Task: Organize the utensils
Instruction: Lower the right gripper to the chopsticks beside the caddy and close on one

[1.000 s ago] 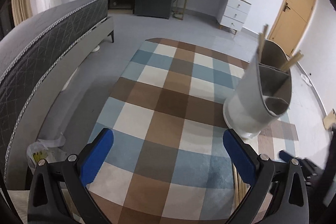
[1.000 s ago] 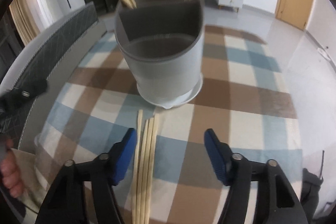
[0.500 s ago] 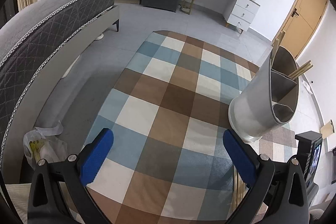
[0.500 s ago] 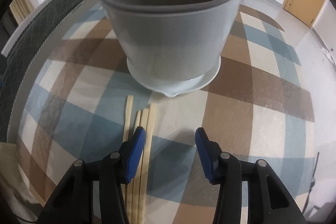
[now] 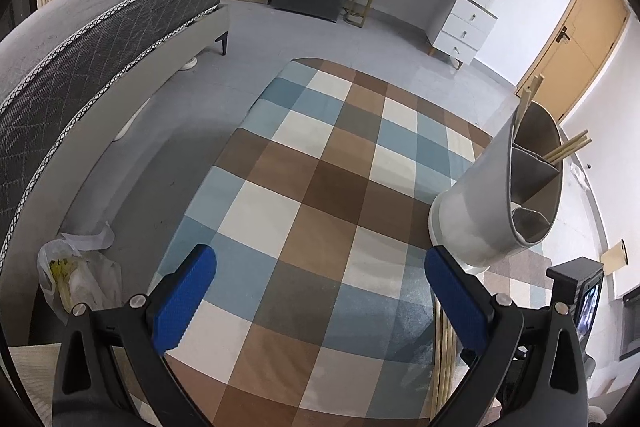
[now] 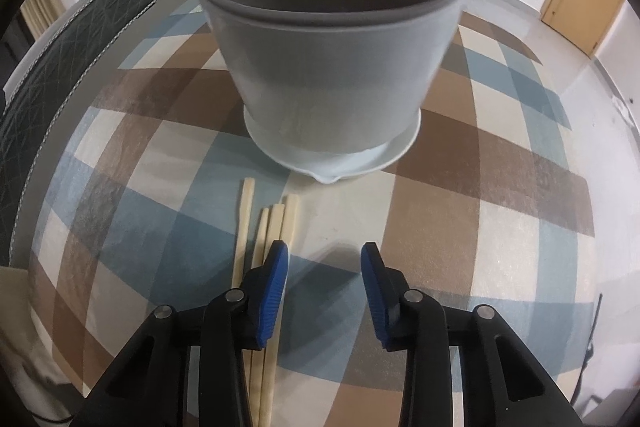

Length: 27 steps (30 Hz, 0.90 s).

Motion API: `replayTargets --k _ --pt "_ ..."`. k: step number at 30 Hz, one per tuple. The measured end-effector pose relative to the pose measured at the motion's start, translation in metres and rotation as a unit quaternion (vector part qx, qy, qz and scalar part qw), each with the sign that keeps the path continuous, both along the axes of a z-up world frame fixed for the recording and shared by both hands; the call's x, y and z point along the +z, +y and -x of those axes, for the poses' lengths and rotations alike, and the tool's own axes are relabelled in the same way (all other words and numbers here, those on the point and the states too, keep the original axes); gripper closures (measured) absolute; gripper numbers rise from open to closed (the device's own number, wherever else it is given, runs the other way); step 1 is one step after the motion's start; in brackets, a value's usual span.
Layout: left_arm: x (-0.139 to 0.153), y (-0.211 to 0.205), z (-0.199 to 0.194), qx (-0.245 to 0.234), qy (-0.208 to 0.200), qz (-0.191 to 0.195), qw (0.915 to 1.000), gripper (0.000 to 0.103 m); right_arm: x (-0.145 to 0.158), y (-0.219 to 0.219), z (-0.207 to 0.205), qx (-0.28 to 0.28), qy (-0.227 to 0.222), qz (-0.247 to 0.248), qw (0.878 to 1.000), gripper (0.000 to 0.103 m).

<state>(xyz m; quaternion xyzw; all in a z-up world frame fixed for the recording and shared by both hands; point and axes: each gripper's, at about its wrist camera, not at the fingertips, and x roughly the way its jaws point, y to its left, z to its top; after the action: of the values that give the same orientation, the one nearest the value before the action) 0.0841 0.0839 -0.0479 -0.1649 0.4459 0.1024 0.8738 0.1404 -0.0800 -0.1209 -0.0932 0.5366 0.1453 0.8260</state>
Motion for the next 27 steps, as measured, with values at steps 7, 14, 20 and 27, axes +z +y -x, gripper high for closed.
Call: replayTargets --k 7,14,20,27 --pt "0.001 0.004 -0.001 0.007 0.002 0.013 0.9999 0.002 -0.006 0.008 -0.013 -0.001 0.014 0.008 1.0 0.067" --pt "0.004 0.007 0.0 0.011 -0.001 0.02 0.9997 0.002 -0.006 0.01 -0.016 0.014 0.022 0.006 1.0 0.087" --pt "0.005 0.009 0.001 0.016 0.001 0.029 0.9995 0.002 -0.007 0.006 -0.005 0.036 0.035 0.004 0.999 0.096" --pt "0.003 0.01 0.0 0.016 0.004 0.026 0.9995 0.002 -0.007 0.005 -0.014 0.026 0.034 0.001 0.999 0.095"
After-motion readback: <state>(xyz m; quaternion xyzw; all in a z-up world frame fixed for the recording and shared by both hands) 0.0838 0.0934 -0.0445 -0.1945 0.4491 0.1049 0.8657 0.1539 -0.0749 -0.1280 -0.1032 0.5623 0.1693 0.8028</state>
